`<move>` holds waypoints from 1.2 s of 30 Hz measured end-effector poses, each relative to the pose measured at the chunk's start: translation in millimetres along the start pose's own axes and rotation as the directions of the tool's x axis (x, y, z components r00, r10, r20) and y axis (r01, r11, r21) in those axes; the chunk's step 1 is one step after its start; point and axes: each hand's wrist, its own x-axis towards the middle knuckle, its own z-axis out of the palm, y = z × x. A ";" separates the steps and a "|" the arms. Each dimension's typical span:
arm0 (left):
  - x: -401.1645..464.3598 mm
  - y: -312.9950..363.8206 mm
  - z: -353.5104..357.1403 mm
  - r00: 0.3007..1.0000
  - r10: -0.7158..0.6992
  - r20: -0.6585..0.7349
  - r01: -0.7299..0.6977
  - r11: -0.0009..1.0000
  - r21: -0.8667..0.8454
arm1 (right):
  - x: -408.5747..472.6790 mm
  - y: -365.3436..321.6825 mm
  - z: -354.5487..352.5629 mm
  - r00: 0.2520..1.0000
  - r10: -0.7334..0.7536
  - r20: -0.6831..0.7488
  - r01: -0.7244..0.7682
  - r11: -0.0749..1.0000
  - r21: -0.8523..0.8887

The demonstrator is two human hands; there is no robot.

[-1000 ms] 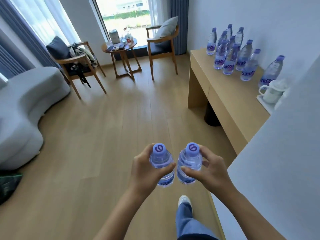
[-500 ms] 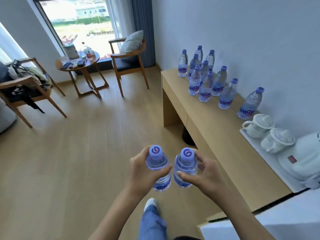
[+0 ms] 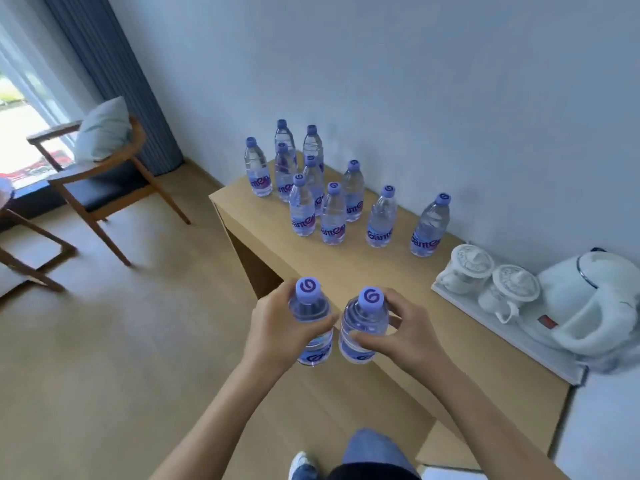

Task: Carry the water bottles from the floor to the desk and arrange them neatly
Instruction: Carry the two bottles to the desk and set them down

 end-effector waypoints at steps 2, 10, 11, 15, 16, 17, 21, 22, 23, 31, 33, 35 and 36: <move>33.9 -2.4 6.9 0.999 0.007 0.042 -0.008 1.000 0.016 | 20.4 6.3 -10.4 0.998 0.030 -0.046 -0.030 1.000 -0.002; 145.4 -13.6 72.1 0.995 -0.008 0.098 0.006 1.000 0.030 | 104.8 40.7 -65.1 0.980 0.144 -0.137 -0.148 0.989 -0.019; 157.2 -16.9 80.8 0.995 -0.024 0.099 0.021 0.999 0.035 | 115.1 46.0 -71.5 0.978 0.158 -0.133 -0.162 0.987 -0.018; 195.4 -30.4 113.6 0.994 -0.081 0.076 0.071 0.990 0.123 | 154.5 65.2 -95.2 0.973 0.214 -0.088 -0.220 0.973 -0.068; 202.2 -32.5 121.3 0.993 -0.092 0.070 0.081 0.987 0.142 | 163.9 69.4 -100.4 0.972 0.228 -0.064 -0.233 0.969 -0.087; 208.6 -34.4 128.7 0.992 -0.105 0.067 0.094 0.983 0.155 | 173.3 73.4 -105.3 0.971 0.238 -0.037 -0.240 0.964 -0.112; 229.9 -41.4 154.6 0.972 -0.223 0.070 0.208 0.963 0.171 | 208.7 86.1 -120.9 0.956 0.283 0.078 -0.261 0.942 -0.212; 234.4 -43.4 159.9 0.966 -0.251 0.062 0.237 0.955 0.177 | 216.3 89.5 -123.3 0.950 0.296 0.097 -0.268 0.936 -0.226; 238.4 -44.5 164.5 0.962 -0.269 0.049 0.256 0.948 0.191 | 223.2 92.9 -125.1 0.946 0.305 0.113 -0.272 0.932 -0.240; 255.6 -30.4 182.8 0.961 -0.273 0.046 0.244 0.913 0.327 | 247.6 107.7 -138.9 0.902 0.384 0.199 -0.324 0.905 -0.277; 252.7 -30.6 181.2 0.959 -0.256 0.123 0.203 0.921 0.333 | 250.0 108.7 -141.8 0.891 0.406 0.204 -0.340 0.893 -0.294; 252.4 -32.0 176.4 0.944 -0.269 0.191 0.202 0.929 0.311 | 252.4 108.3 -142.6 0.880 0.424 0.215 -0.346 0.881 -0.323; 254.2 -32.4 173.0 0.934 -0.282 0.221 0.209 0.929 0.305 | 253.8 107.3 -141.7 0.875 0.430 0.223 -0.344 0.876 -0.337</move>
